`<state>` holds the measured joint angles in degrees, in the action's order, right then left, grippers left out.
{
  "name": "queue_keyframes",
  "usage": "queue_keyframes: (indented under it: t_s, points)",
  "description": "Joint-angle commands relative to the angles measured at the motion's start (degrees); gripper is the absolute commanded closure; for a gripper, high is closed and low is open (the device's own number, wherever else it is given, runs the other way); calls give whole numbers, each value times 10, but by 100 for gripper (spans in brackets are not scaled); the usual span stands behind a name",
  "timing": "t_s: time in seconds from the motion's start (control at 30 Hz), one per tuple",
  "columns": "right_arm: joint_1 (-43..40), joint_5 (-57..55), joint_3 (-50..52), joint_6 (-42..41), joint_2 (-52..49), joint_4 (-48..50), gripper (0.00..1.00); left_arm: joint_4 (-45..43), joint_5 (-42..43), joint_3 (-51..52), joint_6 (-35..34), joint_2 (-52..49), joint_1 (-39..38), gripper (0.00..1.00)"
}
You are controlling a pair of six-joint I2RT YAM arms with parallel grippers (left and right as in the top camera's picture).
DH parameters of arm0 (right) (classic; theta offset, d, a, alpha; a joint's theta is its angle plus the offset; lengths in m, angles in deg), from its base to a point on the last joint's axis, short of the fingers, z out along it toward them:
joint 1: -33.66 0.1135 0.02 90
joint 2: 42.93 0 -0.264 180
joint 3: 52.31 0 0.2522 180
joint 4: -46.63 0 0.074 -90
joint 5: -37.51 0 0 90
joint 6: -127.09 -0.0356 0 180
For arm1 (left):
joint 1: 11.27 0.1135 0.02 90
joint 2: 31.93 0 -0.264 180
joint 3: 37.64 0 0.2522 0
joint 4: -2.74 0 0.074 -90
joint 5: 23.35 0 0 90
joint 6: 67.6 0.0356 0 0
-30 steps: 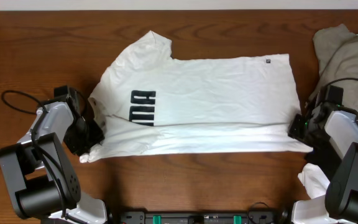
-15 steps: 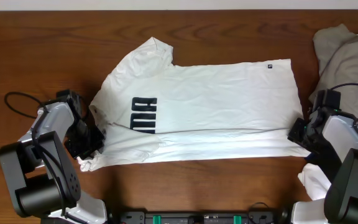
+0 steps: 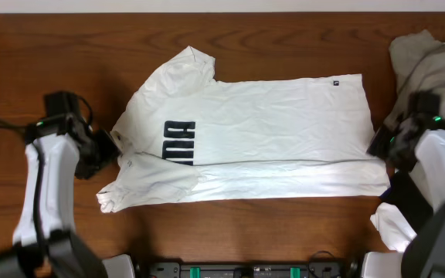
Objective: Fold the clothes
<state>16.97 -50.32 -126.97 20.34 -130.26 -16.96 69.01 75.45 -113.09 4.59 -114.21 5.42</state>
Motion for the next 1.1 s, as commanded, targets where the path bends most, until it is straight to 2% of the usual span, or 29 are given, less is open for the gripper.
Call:
queue_keyframes:
  t_s: [0.0,0.03,0.1,0.2,0.4,0.57,0.6,0.87,0.97,1.07]
  points:
    - [-1,39,-49,42,61,-3,52,-14,33,-11,2,59,2,32]
    - [-1,45,-54,52,73,-3,50,-19,39,-11,5,75,2,29]
    - [-1,45,-54,64,94,-6,46,-28,63,-11,28,96,2,29]
    - [-1,56,-54,86,105,-16,46,-57,101,-11,70,112,-8,23]
    - [-1,170,-54,156,101,-5,45,-181,95,-17,124,62,-103,7]
    - [-1,160,-54,162,101,-8,45,-204,75,-114,156,-84,-163,3]
    - [-1,161,-54,167,101,-10,44,-198,70,-148,159,-123,-169,0]
    - [-1,155,-54,169,98,-18,44,-104,68,-445,168,-394,-172,2]
    - [-1,145,-53,169,90,-23,44,-101,68,-512,178,-459,-173,2]
    - [-1,143,-53,169,82,-25,44,-128,67,-531,209,-497,-178,1]
